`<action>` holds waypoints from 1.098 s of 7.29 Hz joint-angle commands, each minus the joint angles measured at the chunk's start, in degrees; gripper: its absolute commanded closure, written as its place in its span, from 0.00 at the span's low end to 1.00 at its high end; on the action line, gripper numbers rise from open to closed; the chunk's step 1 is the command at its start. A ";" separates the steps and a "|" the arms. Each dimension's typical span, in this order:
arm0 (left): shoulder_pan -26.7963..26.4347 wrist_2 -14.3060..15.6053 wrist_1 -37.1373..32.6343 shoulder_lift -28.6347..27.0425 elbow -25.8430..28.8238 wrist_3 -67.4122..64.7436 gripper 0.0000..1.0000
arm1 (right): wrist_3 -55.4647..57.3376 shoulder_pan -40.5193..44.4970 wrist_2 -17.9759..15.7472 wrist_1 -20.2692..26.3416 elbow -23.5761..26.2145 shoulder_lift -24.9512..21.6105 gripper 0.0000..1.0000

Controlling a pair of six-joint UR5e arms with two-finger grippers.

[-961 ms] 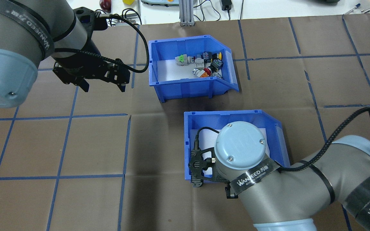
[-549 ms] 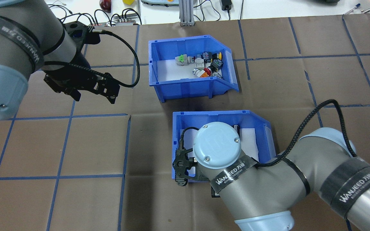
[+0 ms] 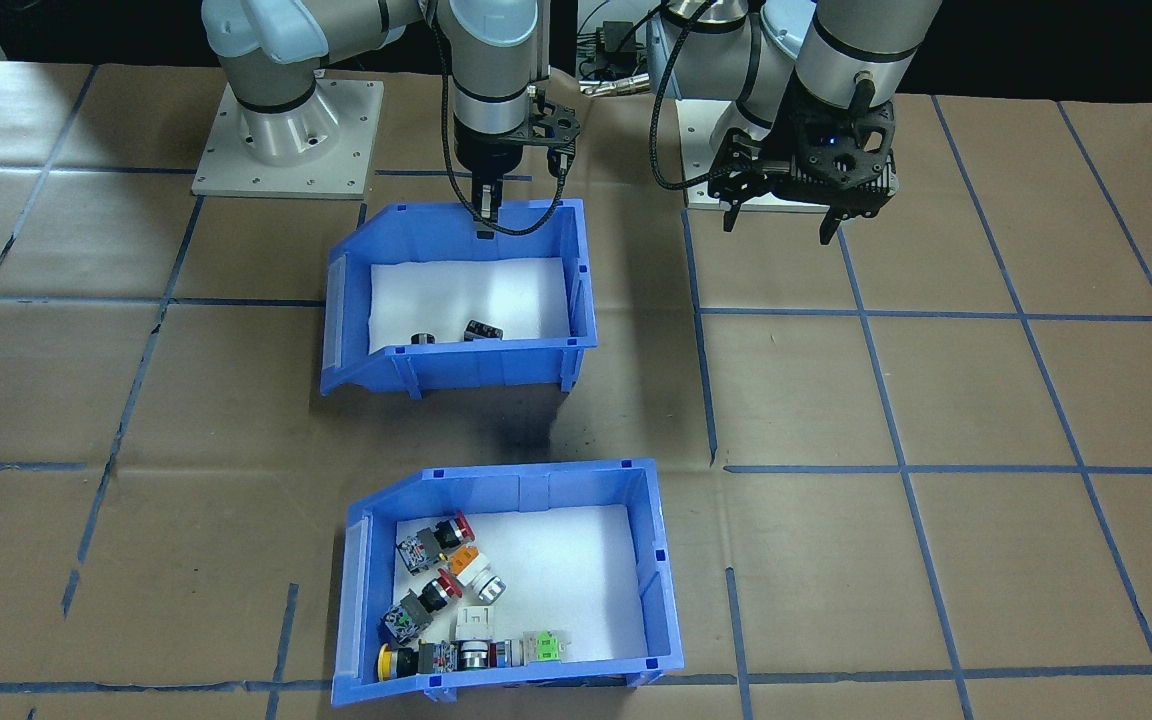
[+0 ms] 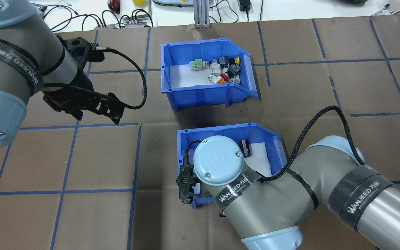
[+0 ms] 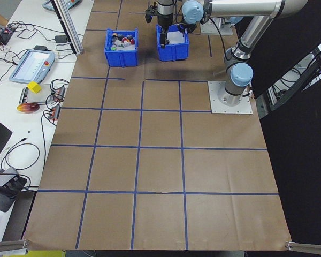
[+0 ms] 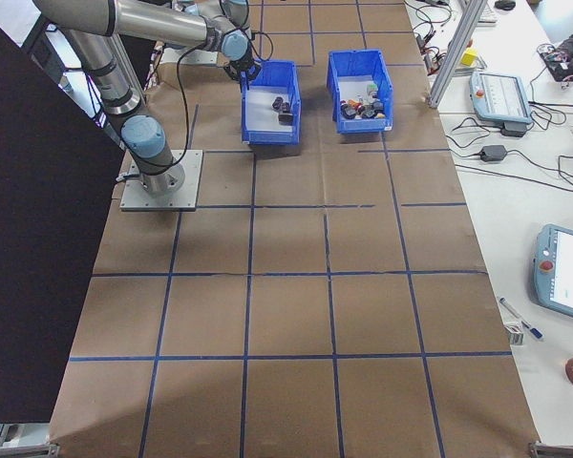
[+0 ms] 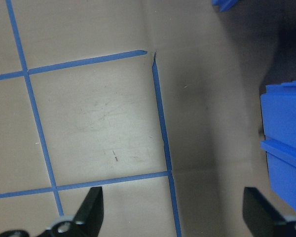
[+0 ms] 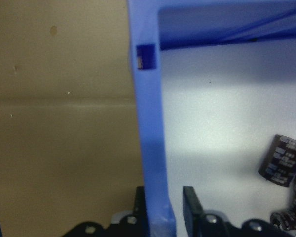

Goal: Place button box in front

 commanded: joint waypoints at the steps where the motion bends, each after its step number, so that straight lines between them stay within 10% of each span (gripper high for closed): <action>1: 0.03 -0.15 -0.64 -0.61 -0.20 0.02 0.01 | 0.43 -0.06 -1.51 0.46 -0.21 -1.40 0.00; 8: 0.12 -0.77 0.06 -0.09 -2.49 0.02 0.01 | 10.30 -18.74 -0.47 5.99 -6.26 -8.62 0.00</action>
